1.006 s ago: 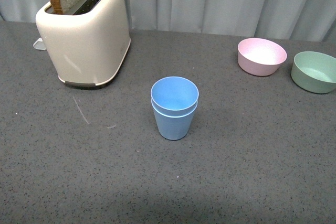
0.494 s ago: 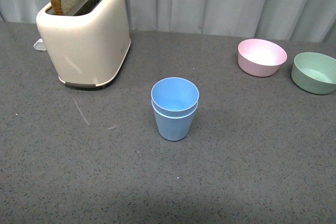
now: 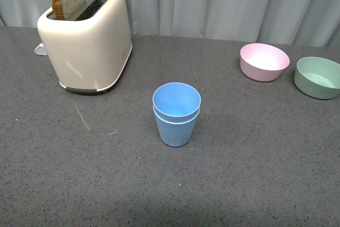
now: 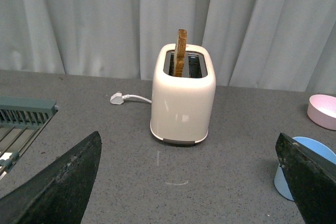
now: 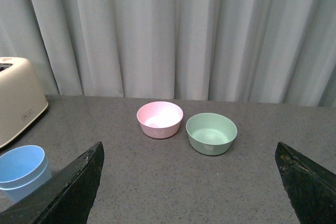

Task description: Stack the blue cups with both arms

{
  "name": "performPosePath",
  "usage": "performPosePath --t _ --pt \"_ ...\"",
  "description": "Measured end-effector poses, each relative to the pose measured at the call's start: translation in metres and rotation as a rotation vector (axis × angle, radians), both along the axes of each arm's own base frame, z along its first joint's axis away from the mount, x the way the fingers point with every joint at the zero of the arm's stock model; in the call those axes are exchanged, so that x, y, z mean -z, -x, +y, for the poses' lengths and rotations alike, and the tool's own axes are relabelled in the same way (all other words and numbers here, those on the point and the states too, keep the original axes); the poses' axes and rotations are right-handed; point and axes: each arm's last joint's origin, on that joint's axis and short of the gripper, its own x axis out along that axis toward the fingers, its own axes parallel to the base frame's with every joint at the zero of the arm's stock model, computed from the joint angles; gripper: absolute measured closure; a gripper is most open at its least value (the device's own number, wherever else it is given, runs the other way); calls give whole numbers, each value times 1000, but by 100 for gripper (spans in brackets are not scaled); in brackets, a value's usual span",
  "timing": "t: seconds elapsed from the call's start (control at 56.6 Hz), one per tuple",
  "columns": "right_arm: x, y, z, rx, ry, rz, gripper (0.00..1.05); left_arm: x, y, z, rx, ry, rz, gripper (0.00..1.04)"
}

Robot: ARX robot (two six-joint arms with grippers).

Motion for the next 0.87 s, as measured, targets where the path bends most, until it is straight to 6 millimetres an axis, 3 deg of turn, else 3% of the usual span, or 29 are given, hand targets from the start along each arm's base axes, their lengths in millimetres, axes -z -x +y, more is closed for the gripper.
performPosePath --t 0.865 --pt "0 0 0 0 0 0 10 0 0 0 0 0 0 7"
